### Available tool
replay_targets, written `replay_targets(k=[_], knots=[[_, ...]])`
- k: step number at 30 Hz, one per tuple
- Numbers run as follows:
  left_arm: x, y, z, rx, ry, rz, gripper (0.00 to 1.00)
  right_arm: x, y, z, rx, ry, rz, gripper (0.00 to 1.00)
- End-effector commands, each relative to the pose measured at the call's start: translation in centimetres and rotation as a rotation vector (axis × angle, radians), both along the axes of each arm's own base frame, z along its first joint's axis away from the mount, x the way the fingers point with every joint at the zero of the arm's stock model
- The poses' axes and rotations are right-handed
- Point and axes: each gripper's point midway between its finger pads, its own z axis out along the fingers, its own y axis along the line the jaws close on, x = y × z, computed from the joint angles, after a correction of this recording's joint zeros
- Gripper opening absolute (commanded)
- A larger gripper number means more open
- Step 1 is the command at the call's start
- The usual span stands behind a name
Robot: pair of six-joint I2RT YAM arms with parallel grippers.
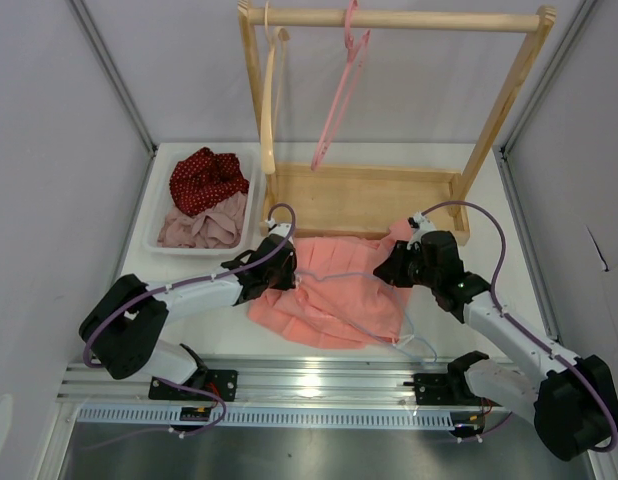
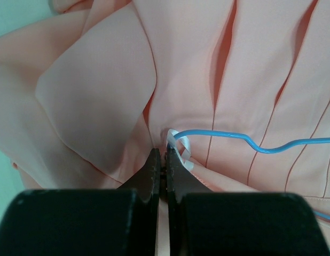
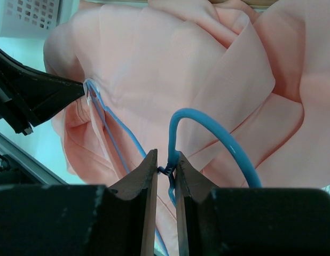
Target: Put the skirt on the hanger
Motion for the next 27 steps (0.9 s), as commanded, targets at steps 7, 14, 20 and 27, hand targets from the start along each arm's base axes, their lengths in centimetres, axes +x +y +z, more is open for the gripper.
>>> replay_targets(k=[7, 14, 20, 27], knots=[[0.2, -0.6, 0.9, 0.003, -0.020, -0.051, 0.00, 0.7, 1.4, 1.9, 0.046, -0.044, 0.040, 0.00], [0.3, 1.3, 0.9, 0.109, 0.007, 0.011, 0.00, 1.0, 1.5, 2.9, 0.067, -0.071, 0.028, 0.00], [0.5, 2.2, 1.7, 0.141, -0.005, 0.043, 0.00, 1.0, 1.5, 3.8, 0.083, -0.091, 0.031, 0.00], [0.7, 2.1, 2.2, 0.132, -0.023, 0.047, 0.00, 0.6, 2.0, 3.6, 0.090, -0.079, 0.069, 0.00]])
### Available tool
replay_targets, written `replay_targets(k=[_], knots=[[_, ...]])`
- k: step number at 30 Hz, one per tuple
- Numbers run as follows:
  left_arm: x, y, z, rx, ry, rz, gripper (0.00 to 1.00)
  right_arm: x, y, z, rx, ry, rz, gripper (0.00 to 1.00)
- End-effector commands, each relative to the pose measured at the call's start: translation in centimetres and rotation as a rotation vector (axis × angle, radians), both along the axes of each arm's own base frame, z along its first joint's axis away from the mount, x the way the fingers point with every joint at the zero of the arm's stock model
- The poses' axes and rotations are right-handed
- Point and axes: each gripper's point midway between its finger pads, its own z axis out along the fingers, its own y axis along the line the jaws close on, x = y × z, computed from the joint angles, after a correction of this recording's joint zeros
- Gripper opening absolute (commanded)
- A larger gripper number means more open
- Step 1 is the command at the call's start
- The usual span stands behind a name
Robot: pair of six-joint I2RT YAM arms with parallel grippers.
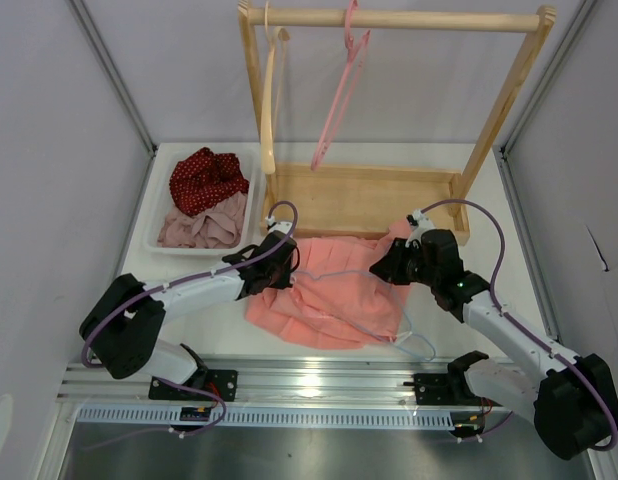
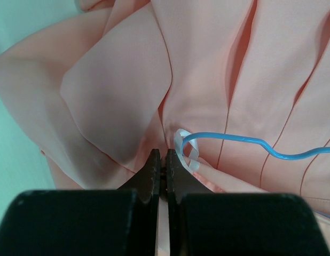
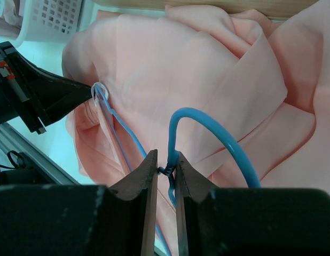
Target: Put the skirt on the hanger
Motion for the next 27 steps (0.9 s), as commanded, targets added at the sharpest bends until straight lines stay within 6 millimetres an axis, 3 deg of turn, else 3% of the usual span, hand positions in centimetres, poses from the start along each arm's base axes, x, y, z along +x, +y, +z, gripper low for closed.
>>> replay_targets(k=[1, 13, 27], knots=[[1.1, 0.1, 1.9, 0.011, -0.061, 0.011, 0.00, 0.2, 1.1, 2.5, 0.039, -0.056, 0.052, 0.00], [1.4, -1.7, 3.2, -0.039, -0.104, -0.046, 0.00, 0.4, 1.2, 2.0, 0.019, -0.039, 0.056, 0.00], [1.9, -2.0, 4.1, -0.041, -0.153, -0.058, 0.04, 0.1, 1.9, 2.2, 0.036, -0.057, 0.100, 0.00]])
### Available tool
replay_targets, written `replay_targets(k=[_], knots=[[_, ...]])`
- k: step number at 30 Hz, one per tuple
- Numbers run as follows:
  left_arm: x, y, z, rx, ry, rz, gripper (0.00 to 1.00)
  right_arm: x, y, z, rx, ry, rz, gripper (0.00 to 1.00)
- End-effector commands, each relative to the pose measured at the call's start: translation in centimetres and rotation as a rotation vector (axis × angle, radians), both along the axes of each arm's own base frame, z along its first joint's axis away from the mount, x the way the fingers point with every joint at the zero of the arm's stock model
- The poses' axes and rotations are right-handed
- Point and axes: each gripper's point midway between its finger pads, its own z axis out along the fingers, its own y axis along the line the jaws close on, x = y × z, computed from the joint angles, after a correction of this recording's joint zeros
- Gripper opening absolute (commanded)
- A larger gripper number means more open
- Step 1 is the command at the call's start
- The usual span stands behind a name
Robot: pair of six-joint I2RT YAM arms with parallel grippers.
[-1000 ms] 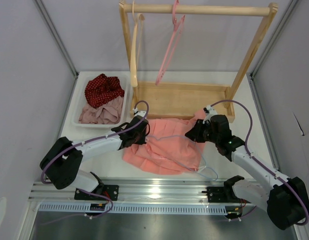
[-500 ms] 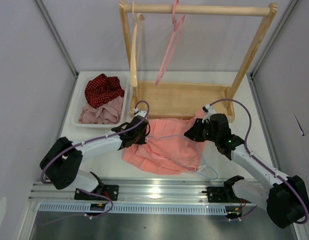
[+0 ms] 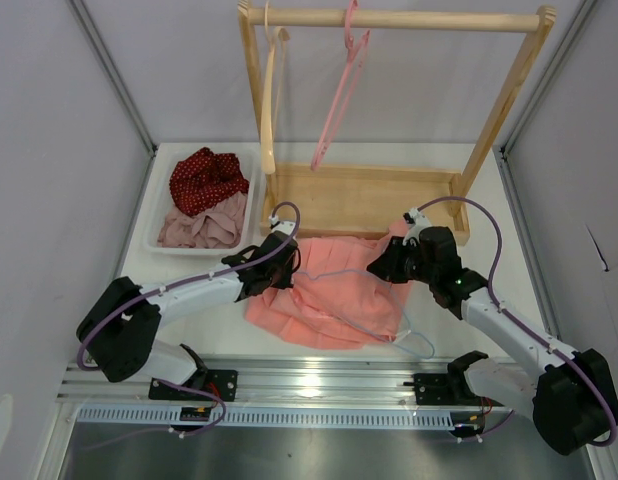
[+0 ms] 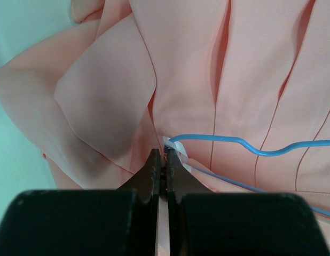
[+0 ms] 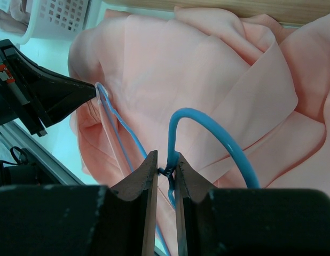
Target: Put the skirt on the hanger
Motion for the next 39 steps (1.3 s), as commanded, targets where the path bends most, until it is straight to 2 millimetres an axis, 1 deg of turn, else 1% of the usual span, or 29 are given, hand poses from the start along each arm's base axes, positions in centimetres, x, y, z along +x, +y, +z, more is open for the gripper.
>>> replay_targets(k=[1, 6, 11, 14, 21, 25, 31, 39], knots=[[2.0, -1.3, 3.1, -0.049, -0.112, -0.004, 0.05, -0.1, 1.3, 2.0, 0.034, -0.056, 0.073, 0.00], [2.0, -1.3, 3.2, -0.047, -0.117, -0.011, 0.06, -0.2, 1.1, 2.1, 0.032, -0.070, 0.070, 0.00], [2.0, -1.1, 3.6, -0.043, -0.135, -0.015, 0.10, 0.0, 0.7, 2.6, 0.037, -0.095, 0.042, 0.00], [2.0, -0.9, 3.7, -0.031, -0.138, -0.020, 0.11, -0.1, 0.9, 3.1, 0.046, -0.107, 0.051, 0.00], [2.0, -0.5, 4.1, -0.002, -0.154, -0.021, 0.15, -0.4, 0.9, 3.4, 0.053, -0.122, 0.066, 0.00], [2.0, -0.4, 4.0, 0.014, -0.154, -0.031, 0.16, -0.6, 0.9, 3.9, 0.058, -0.142, 0.073, 0.00], [1.9, -0.5, 4.1, 0.016, -0.159, -0.043, 0.19, -0.8, 1.0, 3.5, 0.056, -0.135, 0.085, 0.00], [1.9, -0.8, 3.9, 0.007, -0.161, -0.057, 0.19, -1.1, 1.2, 3.6, 0.059, -0.139, 0.103, 0.00]])
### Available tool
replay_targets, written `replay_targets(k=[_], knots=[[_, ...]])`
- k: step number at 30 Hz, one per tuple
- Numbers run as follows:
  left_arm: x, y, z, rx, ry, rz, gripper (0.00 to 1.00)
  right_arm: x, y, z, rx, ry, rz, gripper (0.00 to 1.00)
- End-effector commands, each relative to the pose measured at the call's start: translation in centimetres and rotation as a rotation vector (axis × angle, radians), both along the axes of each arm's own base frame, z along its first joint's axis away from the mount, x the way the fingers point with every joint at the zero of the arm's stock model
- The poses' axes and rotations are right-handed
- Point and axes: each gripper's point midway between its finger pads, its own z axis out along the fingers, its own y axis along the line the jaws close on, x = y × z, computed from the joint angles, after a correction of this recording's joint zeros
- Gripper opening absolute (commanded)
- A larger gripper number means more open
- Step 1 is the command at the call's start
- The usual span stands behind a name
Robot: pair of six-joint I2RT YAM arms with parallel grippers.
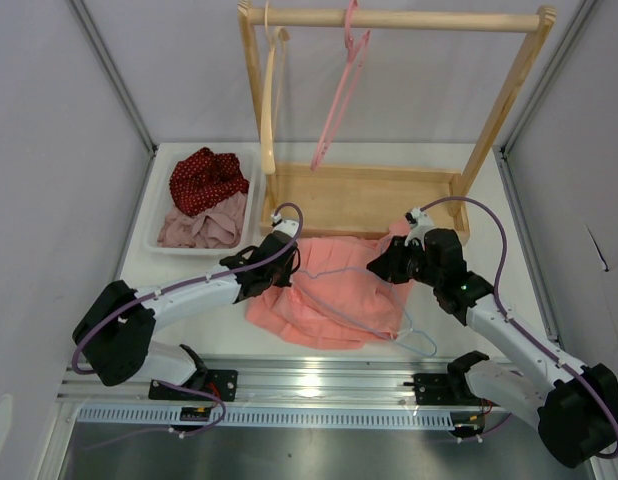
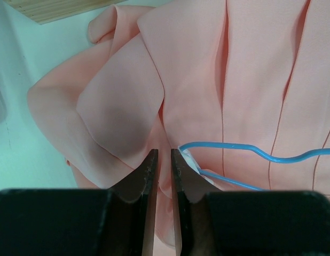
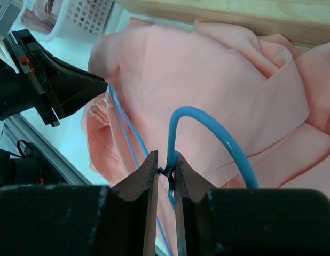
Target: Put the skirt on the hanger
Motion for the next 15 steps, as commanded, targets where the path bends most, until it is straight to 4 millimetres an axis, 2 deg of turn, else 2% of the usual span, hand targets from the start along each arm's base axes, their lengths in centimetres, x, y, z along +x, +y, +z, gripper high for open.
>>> replay_targets(k=[1, 15], knots=[[1.2, -1.5, 2.8, -0.060, -0.085, -0.023, 0.19, -0.6, 1.0, 1.6, 0.038, -0.051, 0.067, 0.00], [0.8, -3.5, 1.5, -0.126, -0.049, -0.083, 0.15, -0.8, 1.1, 1.6, 0.038, -0.048, 0.075, 0.00]])
